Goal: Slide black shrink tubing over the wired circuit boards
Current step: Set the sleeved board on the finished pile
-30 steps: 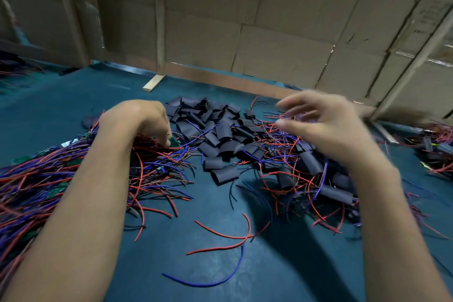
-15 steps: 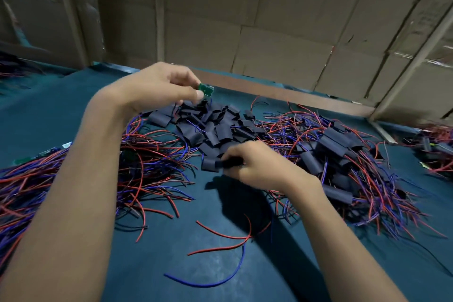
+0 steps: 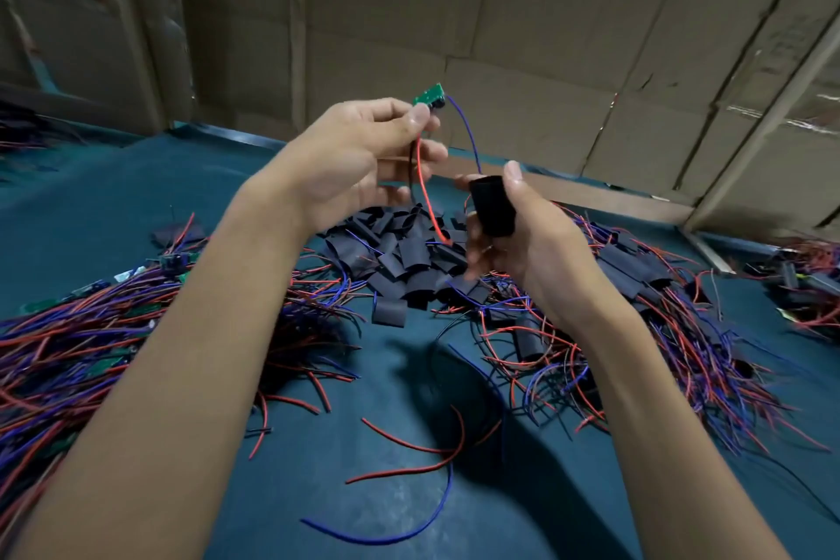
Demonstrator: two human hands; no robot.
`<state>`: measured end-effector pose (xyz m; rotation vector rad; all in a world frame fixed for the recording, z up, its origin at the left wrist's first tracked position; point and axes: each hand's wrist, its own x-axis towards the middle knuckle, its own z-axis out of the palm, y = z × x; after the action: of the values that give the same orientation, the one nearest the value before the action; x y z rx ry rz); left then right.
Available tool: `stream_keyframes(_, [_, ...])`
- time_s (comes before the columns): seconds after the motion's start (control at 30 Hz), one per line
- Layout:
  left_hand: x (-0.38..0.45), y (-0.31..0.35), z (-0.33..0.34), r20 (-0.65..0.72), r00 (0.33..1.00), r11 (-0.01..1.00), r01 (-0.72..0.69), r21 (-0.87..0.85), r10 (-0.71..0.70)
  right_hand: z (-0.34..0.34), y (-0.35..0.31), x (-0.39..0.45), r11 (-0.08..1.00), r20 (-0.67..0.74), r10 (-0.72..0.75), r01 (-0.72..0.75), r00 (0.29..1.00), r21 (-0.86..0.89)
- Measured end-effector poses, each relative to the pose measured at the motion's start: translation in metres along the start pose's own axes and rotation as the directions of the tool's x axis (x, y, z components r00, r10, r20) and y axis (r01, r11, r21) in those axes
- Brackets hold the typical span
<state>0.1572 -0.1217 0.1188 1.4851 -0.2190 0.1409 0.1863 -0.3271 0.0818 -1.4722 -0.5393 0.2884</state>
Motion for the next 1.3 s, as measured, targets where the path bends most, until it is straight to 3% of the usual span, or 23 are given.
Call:
stream_keyframes(0.07, [0.002, 0.001, 0.006, -0.030, 0.998, 0.981, 0.044, -0.189, -0.050, -0.004, -0.003, -0.002, 1.000, -0.015, -0.006, 0.007, 1.000, 0.012])
stream_keyframes(0.13, [0.005, 0.000, 0.009, -0.060, 0.994, 0.943, 0.070, -0.325, -0.095, -0.008, -0.005, -0.005, 0.996, -0.007, -0.027, 0.026, 1.000, -0.084])
stream_keyframes(0.27, [0.009, -0.002, 0.011, -0.136, 0.979, 0.885, 0.071, -0.460, -0.149, -0.012, -0.004, -0.011, 0.953, 0.075, -0.039, 0.060, 0.996, -0.297])
stream_keyframes(0.43, [0.011, -0.003, 0.008, -0.166, 0.981, 0.902, 0.023, -0.431, -0.104, -0.017, -0.002, -0.010, 0.956, 0.040, -0.031, 0.042, 0.999, -0.292])
stream_keyframes(0.63, [0.007, 0.003, 0.005, -0.095, 0.996, 0.910, -0.041, -0.412, 0.002, -0.023, 0.000, -0.008, 0.932, -0.030, -0.065, 0.050, 0.997, -0.360])
stream_keyframes(0.93, [0.001, 0.002, 0.007, 0.066, 0.991, 0.943, -0.090, -0.320, 0.117, -0.023, -0.004, -0.015, 0.985, 0.150, -0.033, 0.058, 0.988, -0.160])
stream_keyframes(1.3, [-0.002, 0.003, 0.002, 0.163, 0.971, 0.945, -0.117, -0.305, 0.173, -0.021, -0.008, -0.019, 0.999, 0.304, -0.045, 0.034, 0.952, 0.043])
